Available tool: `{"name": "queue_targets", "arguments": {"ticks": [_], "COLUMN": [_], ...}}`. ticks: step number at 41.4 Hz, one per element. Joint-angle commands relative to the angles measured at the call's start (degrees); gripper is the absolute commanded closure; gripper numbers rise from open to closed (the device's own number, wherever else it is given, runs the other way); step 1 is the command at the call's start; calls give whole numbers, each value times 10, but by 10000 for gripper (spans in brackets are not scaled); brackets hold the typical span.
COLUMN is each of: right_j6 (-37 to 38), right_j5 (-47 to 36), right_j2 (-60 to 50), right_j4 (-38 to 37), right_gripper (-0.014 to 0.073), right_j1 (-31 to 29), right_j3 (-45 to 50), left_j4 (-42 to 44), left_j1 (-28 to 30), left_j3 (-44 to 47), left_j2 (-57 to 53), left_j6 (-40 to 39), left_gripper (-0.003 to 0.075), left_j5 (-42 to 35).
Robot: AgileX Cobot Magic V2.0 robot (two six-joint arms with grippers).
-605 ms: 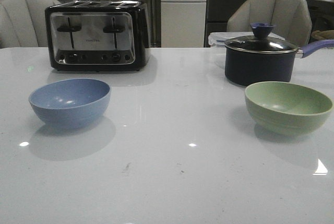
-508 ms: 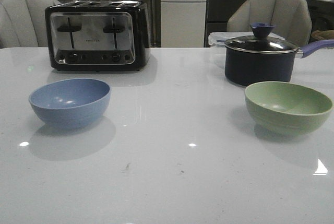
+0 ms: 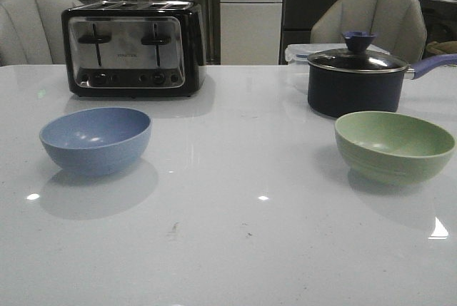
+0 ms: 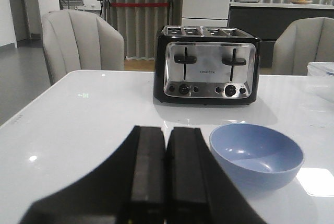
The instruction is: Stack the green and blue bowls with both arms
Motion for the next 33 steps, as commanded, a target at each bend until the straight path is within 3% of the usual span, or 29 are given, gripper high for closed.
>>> {"name": "queue_targets", "arguments": {"ticks": [1, 15, 24, 33], "right_j6": [-4, -4, -4, -4], "right_j5": [-54, -62, 13, 123], "right_j2": [-10, -10, -10, 31], "right_j4": [-8, -8, -8, -8], "right_gripper": [565, 565, 565, 565], "right_j1": [-4, -3, -3, -3], "right_j3": [-2, -20, -134, -281], "left_j4": [-3, -2, -2, -2], "left_j1": [0, 0, 0, 0], "left_j3": [2, -15, -113, -253], "left_j2": [-12, -12, -9, 15], "left_j6": [-2, -2, -2, -2], "left_gripper": [627, 627, 627, 627], "left_j5": [-49, -67, -56, 21]}}
